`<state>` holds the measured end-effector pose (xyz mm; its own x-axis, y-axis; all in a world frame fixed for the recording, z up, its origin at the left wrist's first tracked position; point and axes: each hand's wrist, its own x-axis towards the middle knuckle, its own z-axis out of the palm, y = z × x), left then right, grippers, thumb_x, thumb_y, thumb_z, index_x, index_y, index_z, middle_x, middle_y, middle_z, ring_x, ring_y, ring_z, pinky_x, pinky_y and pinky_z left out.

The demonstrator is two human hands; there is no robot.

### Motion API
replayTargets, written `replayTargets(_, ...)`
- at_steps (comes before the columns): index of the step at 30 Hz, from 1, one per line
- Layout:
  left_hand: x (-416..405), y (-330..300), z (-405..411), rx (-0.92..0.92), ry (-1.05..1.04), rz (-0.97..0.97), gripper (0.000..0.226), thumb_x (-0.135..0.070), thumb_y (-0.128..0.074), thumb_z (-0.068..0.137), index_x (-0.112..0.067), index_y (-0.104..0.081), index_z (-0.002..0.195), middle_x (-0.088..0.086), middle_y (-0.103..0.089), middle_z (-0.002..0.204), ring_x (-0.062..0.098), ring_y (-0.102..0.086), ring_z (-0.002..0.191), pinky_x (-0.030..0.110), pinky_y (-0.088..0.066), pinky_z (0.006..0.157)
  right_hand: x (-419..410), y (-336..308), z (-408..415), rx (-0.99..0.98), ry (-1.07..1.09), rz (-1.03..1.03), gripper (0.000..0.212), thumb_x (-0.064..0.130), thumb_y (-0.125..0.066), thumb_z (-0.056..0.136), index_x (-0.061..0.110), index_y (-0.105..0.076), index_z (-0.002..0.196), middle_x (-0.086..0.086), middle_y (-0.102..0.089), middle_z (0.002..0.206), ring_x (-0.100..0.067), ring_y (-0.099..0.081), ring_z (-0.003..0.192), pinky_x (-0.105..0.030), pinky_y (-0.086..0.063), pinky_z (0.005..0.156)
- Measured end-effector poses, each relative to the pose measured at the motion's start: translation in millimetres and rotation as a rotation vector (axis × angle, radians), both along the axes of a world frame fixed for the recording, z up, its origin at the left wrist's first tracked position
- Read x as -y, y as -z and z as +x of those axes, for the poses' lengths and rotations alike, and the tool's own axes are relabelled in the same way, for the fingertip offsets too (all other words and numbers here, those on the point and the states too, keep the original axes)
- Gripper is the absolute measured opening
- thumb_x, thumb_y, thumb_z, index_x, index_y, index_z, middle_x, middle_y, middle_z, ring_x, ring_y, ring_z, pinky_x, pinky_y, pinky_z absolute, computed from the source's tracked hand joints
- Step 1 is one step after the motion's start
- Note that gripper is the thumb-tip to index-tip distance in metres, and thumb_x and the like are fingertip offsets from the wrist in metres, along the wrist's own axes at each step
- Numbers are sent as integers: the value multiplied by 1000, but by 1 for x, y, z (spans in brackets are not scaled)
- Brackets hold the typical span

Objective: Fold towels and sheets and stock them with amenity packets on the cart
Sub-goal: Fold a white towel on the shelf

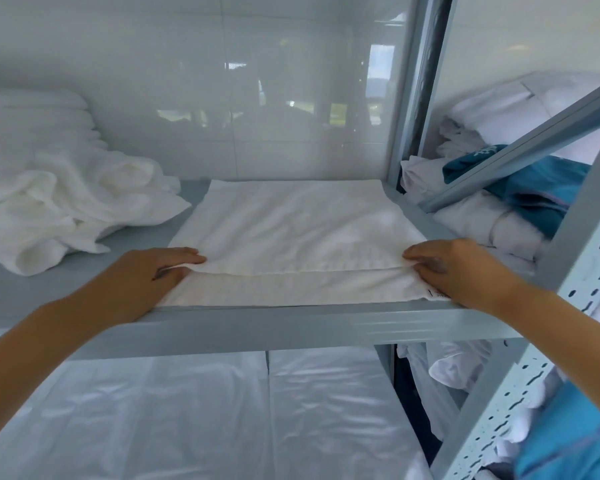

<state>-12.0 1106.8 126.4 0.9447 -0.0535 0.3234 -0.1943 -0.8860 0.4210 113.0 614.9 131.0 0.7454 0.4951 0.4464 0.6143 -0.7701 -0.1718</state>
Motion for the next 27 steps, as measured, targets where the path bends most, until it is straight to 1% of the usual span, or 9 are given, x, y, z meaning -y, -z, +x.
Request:
replayTargets(4,18,-13,24,-22,-44,70,29,-21,-52,105,-36,-70,123,-12,-64,136,15,-55,131,32,-36,115,-8,-17,24,14,141,-100,27,16,-58,102,19,-75,122,-7,-76,110,-18,-69,85,-34,-53,90)
replayTargets(6,25,-28,33,7,-82,53,30,-17,-50,106,-27,-71,126,-1,-65,137,24,-56,130,35,-37,114,-8,-29,27,45,195,-67,28,17,-53,105,18,-74,124,-10,-75,114,-28,-69,95,-40,-54,93)
replayTargets(8,27,-44,32,117,-117,17,30,-13,-53,105,-23,-71,127,5,-66,135,27,-58,127,31,-38,109,-4,-42,21,154,193,3,27,15,-52,105,14,-73,122,-13,-76,108,-32,-70,89,-45,-57,86)
replayTargets(12,29,-45,-9,318,-104,-8,31,-20,-56,102,-34,-71,125,-15,-64,129,-8,-51,117,3,-29,100,7,-44,-14,361,100,78,21,9,-63,97,14,-76,112,-7,-77,86,-14,-58,55,-32,-55,60)
replayTargets(14,31,-23,-35,271,-60,4,34,-22,-56,101,-46,-67,123,-27,-59,128,-22,-44,115,-4,-25,98,11,-20,-36,291,101,86,19,5,-66,93,15,-78,104,-3,-77,87,-13,-61,58,-29,-53,61)
replayTargets(18,25,17,-57,144,-23,-7,42,-20,-56,101,-54,-59,125,-36,-55,131,-24,-44,119,-3,-27,100,18,17,-51,176,18,143,21,-6,-66,88,10,-75,99,0,-71,90,-23,-67,80,-41,-56,75)
replayTargets(21,22,15,-46,120,-49,27,36,-26,-54,102,-47,-63,129,-34,-56,132,-17,-48,121,-1,-28,101,22,14,-36,141,11,188,26,-9,-68,85,13,-76,96,4,-71,88,-16,-67,77,-30,-53,77)
replayTargets(25,27,2,-23,59,-90,15,33,-23,-54,103,-41,-67,128,-21,-58,135,4,-57,120,19,-37,100,17,-1,-16,137,10,131,26,-13,-68,82,9,-78,90,-5,-73,87,-25,-67,73,-44,-58,76)
replayTargets(27,29,-8,-17,64,-113,32,32,-20,-54,104,-35,-68,128,-16,-60,135,9,-58,121,16,-36,100,18,-10,-13,172,2,93,25,-14,-67,83,7,-79,90,-8,-74,90,-29,-69,77,-45,-59,78)
